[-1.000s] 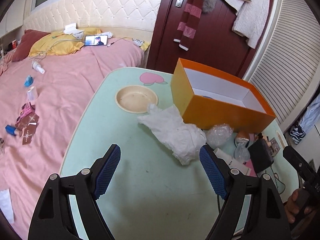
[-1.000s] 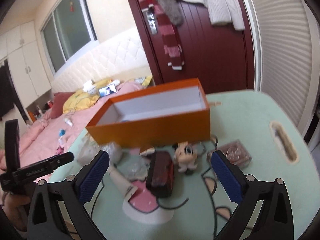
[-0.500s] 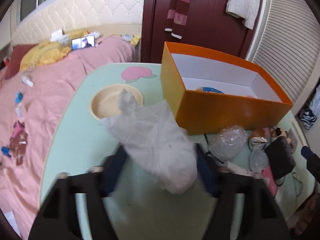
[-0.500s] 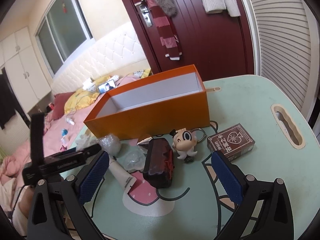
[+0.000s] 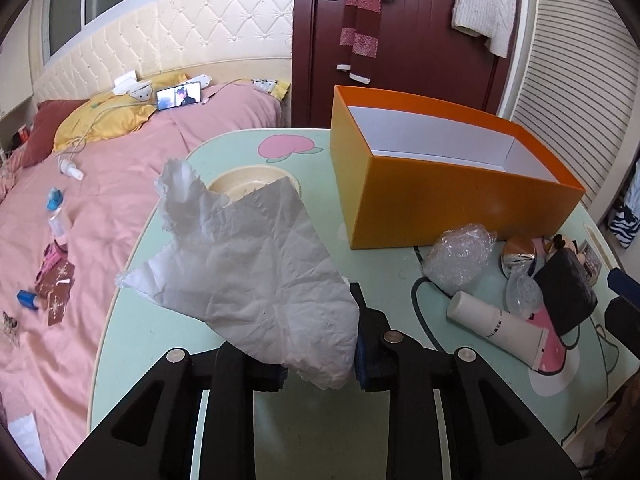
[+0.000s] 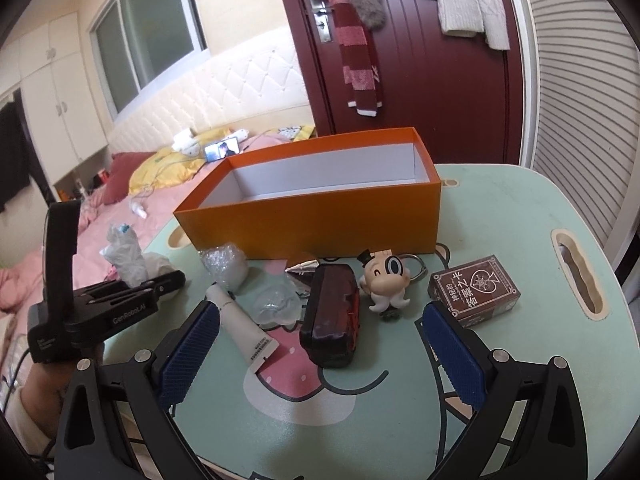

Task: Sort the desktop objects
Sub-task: 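Grasp the white lotion tube with the right tool while the left tool holds the tissue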

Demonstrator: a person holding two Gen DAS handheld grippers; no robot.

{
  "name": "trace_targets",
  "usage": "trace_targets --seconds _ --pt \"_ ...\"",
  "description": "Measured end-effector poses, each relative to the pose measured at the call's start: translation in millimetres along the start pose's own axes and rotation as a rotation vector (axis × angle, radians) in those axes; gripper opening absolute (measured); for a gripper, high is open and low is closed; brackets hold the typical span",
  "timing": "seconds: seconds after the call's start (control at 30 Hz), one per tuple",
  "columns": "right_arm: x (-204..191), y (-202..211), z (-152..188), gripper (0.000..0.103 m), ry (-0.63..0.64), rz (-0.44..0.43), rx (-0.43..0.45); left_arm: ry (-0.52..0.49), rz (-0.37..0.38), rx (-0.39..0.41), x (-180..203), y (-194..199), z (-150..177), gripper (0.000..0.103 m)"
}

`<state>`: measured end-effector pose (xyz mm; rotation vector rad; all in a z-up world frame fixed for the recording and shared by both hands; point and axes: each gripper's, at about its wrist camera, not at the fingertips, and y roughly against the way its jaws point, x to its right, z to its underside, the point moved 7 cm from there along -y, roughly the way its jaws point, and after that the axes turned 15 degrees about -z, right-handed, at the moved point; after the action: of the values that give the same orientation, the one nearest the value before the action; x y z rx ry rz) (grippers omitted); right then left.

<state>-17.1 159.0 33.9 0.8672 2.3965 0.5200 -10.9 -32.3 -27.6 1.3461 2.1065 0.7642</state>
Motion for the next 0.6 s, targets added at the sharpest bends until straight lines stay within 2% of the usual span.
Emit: trace_targets --seconds 0.17,0.23,0.4,0.47,0.53,0.6 --pt "-20 -5 2 0.102 0.078 -0.048 -0.023 0.003 -0.006 0.003 0 -2 -1 0.026" --pt "-31 -9 3 0.093 0.127 -0.073 -0.040 0.003 -0.008 0.005 0 -3 -2 0.026" --pt "-56 -29 6 0.084 0.245 -0.118 -0.103 0.008 -0.002 0.004 -1 -4 -4 0.026" --pt "-60 -40 7 0.077 0.263 -0.128 -0.129 0.008 -0.002 0.005 -2 -4 -4 0.026" --pt "-61 -51 8 0.060 0.266 -0.144 -0.160 0.009 -0.002 0.005 -2 -4 -4 0.026" --pt "-56 -67 11 0.057 0.256 -0.123 -0.216 0.011 0.001 0.006 -3 -4 -4 0.026"
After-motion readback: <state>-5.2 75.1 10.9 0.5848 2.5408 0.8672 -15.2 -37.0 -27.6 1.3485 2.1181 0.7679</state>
